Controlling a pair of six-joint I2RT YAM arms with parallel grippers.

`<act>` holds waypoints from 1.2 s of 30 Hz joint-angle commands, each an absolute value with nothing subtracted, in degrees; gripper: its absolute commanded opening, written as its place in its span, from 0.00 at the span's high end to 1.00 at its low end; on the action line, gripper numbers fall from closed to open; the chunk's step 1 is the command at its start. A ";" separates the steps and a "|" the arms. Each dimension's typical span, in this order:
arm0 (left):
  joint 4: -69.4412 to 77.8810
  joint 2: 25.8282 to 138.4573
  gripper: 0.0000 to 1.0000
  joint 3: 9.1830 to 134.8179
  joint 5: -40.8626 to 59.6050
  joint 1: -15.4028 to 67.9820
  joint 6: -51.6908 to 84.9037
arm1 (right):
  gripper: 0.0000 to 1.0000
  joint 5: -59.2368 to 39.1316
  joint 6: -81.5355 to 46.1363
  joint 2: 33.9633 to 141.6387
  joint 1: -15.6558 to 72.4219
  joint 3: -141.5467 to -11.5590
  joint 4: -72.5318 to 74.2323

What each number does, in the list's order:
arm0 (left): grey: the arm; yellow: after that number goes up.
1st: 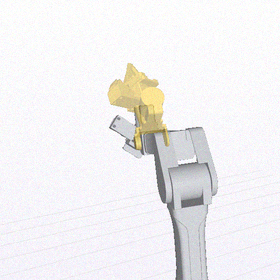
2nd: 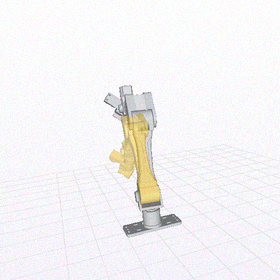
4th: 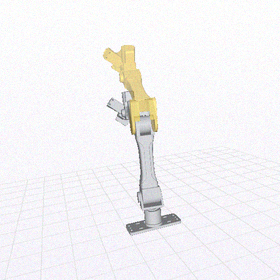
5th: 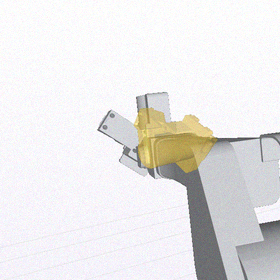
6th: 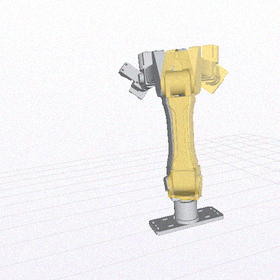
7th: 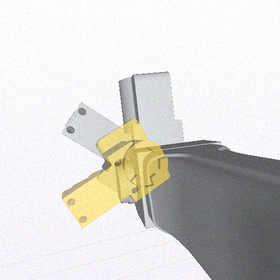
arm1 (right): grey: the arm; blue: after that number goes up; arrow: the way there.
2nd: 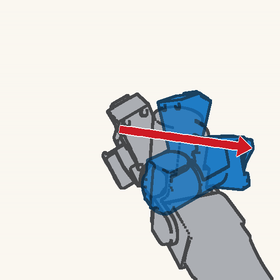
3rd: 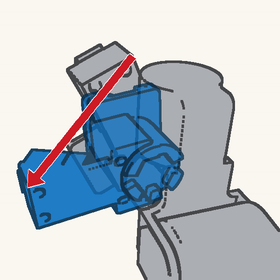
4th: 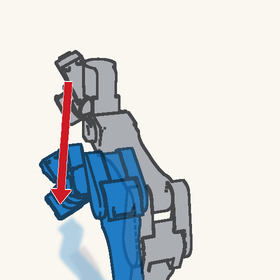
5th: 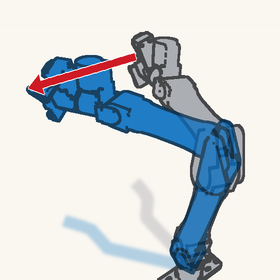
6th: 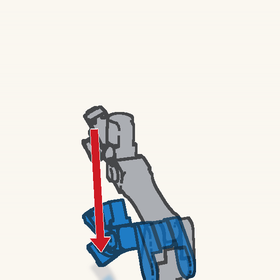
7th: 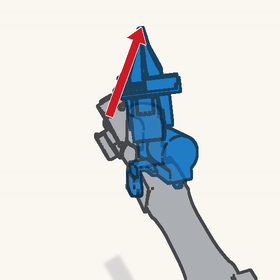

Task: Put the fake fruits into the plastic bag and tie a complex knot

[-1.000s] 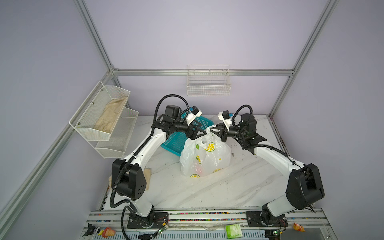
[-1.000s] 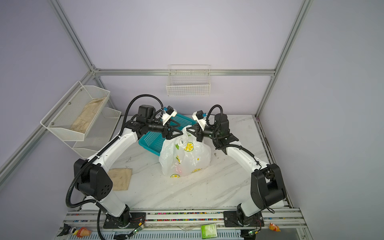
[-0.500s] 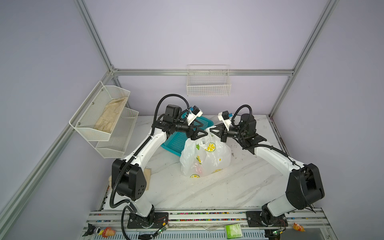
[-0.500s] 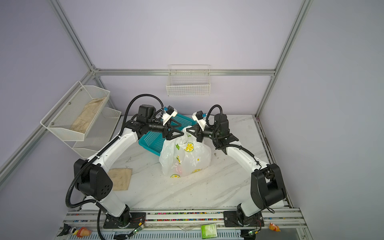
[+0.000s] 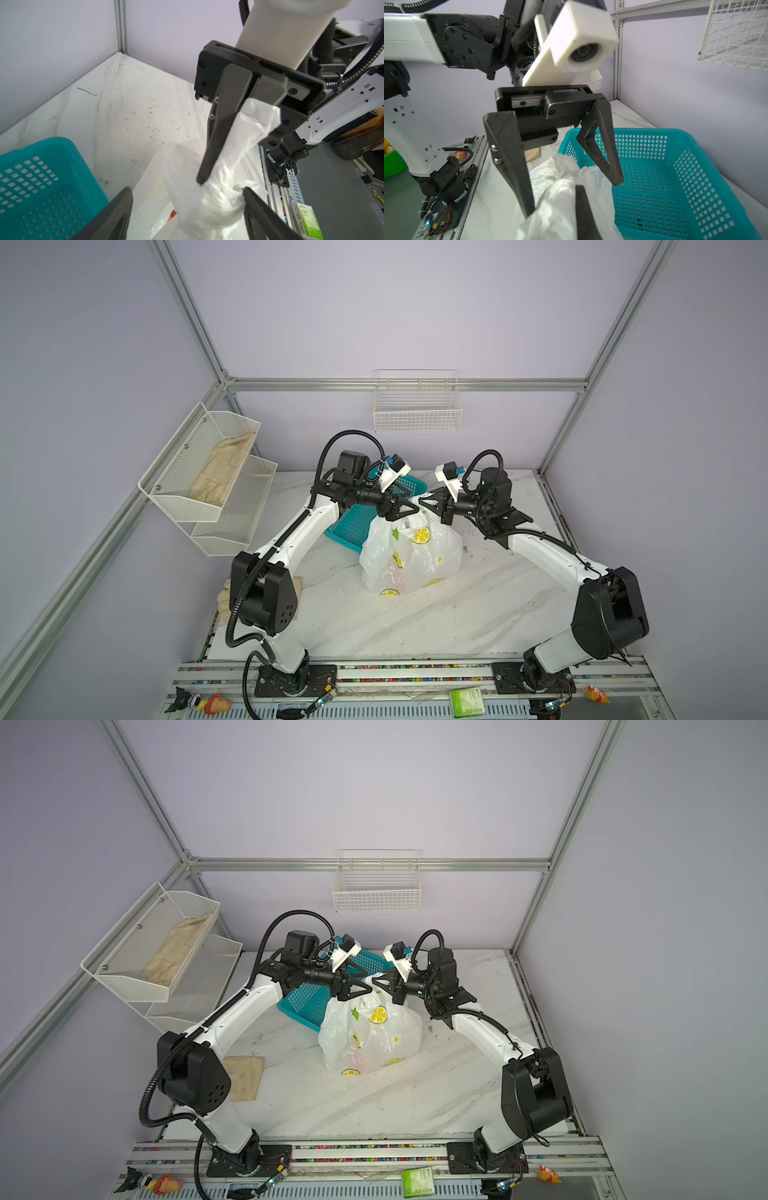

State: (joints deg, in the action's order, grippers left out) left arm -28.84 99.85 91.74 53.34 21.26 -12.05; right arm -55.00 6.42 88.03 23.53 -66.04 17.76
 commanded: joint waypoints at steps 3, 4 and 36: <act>-31.05 100.52 0.24 98.78 51.77 21.36 -14.91 | 1.00 -55.55 6.41 85.70 23.98 -68.01 18.77; -31.35 100.54 0.26 98.99 51.48 21.36 -15.20 | 1.00 -55.45 6.51 85.65 23.99 -67.94 18.64; -37.79 99.69 1.00 101.89 46.48 21.97 -21.79 | 1.00 -50.99 7.29 85.91 24.35 -69.16 16.23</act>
State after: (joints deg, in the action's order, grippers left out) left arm -38.30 101.10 96.66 49.08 21.87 -20.71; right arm -51.75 5.45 87.64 23.94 -66.96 17.02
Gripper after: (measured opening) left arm 0.054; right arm 0.041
